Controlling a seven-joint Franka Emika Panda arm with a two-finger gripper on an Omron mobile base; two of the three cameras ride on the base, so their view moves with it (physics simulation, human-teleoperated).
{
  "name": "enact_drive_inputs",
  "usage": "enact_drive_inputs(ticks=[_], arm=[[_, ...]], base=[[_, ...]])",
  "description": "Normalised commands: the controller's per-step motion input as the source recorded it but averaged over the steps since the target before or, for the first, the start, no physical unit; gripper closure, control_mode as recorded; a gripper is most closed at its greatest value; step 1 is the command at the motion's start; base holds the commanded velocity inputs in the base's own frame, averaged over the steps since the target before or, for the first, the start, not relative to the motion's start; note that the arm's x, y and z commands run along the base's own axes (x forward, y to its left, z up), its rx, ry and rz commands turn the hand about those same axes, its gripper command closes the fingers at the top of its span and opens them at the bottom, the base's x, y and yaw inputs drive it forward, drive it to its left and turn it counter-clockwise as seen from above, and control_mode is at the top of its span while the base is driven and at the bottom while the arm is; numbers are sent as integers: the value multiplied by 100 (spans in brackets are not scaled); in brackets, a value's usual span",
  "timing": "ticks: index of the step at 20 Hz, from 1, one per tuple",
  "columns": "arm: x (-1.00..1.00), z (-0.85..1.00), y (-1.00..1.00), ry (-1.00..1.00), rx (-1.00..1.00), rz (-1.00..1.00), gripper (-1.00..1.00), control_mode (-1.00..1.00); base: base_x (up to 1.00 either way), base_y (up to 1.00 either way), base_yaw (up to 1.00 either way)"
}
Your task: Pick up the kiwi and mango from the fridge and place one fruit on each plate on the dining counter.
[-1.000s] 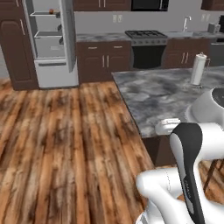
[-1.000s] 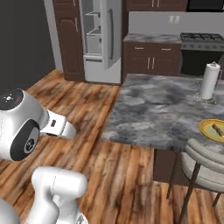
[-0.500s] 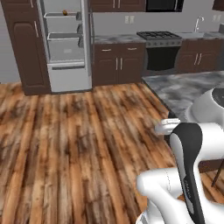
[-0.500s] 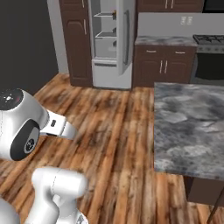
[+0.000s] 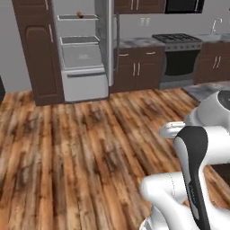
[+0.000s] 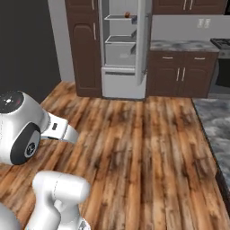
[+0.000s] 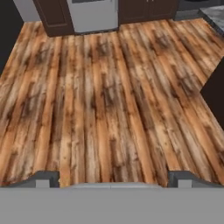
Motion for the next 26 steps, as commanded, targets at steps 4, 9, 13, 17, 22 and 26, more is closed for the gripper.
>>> enact_drive_inputs(ticks=[4,9,13,17,22,26], arm=[[0,0,0,0,0,0,-100,100],[0,0,0,0,0,0,-100,100],[0,0,0,0,0,0,-100,100],[0,0,0,0,0,0,-100,100],[0,0,0,0,0,0,-100,100],[0,0,0,0,0,0,-100,100]], base=[[99,100,-18],[100,95,-19],[100,72,-18],[100,36,-8],[100,17,-2],[100,18,-2]])
